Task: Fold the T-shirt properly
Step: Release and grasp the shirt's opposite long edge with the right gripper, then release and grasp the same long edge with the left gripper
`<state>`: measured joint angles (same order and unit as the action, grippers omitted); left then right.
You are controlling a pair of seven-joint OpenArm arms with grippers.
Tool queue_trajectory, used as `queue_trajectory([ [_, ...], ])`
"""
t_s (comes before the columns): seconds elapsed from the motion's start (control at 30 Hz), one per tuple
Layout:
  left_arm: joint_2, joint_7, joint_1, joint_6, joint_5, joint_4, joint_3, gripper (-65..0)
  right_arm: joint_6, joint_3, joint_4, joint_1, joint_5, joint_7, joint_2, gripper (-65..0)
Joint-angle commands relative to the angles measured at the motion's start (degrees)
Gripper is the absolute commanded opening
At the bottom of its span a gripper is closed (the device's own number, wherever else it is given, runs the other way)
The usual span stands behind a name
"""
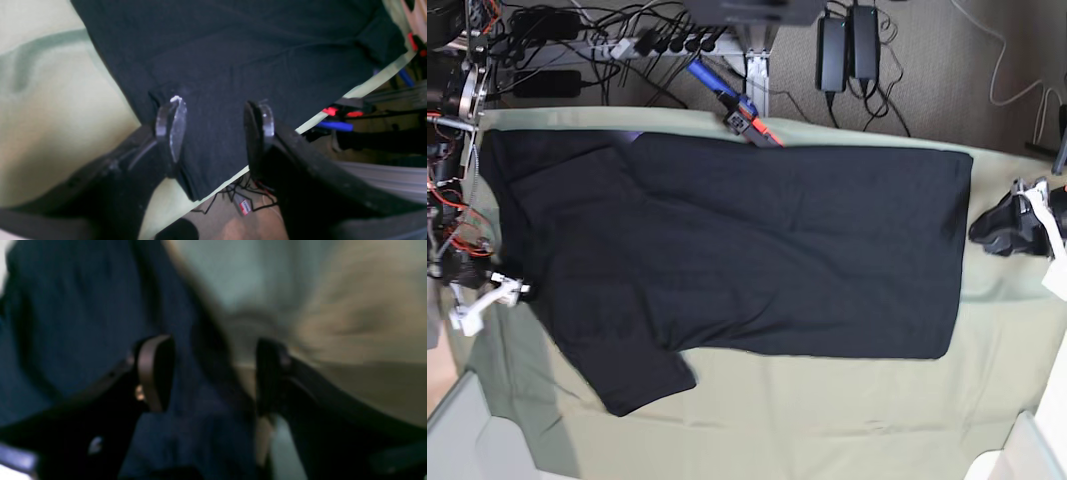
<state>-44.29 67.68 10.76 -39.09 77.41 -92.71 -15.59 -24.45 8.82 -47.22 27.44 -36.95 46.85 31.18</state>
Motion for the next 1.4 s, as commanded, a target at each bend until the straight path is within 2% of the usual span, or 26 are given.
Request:
queue_trajectory([
  [0.0, -1.3, -1.0, -0.5, -0.9, 1.0, -0.8, -0.6, -33.4, -4.0, -1.0, -0.8, 1.7, -0.5, 0.1, 0.4, -26.2],
  [0.17, -1.3, -1.0, -0.4, -0.9, 1.0, -0.8, -0.6, -33.4, -4.0, -2.3, -2.9, 1.7, -0.6, 0.3, -2.7, -26.2],
  [0.37, -1.3, -1.4, 0.0, -0.9, 0.7, -0.7, -0.6, -33.4, -4.0, -2.3, -6.8, 1.7, -0.6, 2.3, -4.7, -26.2],
  [0.53, -1.2, -2.0, 0.0, -0.9, 0.1, -0.7, -0.6, -33.4, -4.0, -2.3, -7.0, 1.6, -0.7, 2.4, -4.8, -26.3],
  [0.63, -0.9, -4.4, 0.0, -0.9, -3.0, -0.7, -0.6, -33.4, -4.0, -2.3, -7.0, 1.6, -0.7, 2.4, -4.5, -26.7],
  [0.7, -0.5, -6.5, 0.0, -0.9, -5.8, -0.7, -0.6, -33.4, -3.9, -2.3, -7.0, 1.6, -0.5, 2.4, -4.5, -34.0],
  [0.83, 0.5, -10.1, -0.7, -0.9, -11.0, 0.4, -0.6, -33.4, -3.9, -2.3, -7.0, 1.6, -0.5, 2.2, -4.5, -63.0],
  [0.87, 0.9, -10.6, -1.2, -0.9, -12.0, 1.2, -0.5, -33.4, -3.9, -2.3, -7.0, 1.6, -0.5, 2.2, -4.5, -65.0],
  [1.0, 3.6, -13.6, -6.8, -0.9, -16.6, 8.0, 0.0, -33.4, -3.9, -2.3, -7.0, 1.6, -0.4, 2.2, -4.5, -65.0],
  [1.13, 6.2, -17.0, -16.0, -0.9, -21.7, 19.0, 1.9, -33.4, -3.9, -2.3, -7.0, 1.6, -0.3, 2.3, -4.5, -65.0],
  [1.23, 7.5, -19.0, -23.4, -0.9, -23.4, 27.1, 5.7, -33.4, -3.9, -2.3, -7.0, 1.6, -0.3, 2.3, -4.5, -65.0],
  [1.37, 9.9, -26.5, -32.2, -0.9, -32.0, 37.2, 12.3, -33.4, -3.9, -2.3, -7.0, 1.6, -0.3, 2.5, -4.5, -65.0],
])
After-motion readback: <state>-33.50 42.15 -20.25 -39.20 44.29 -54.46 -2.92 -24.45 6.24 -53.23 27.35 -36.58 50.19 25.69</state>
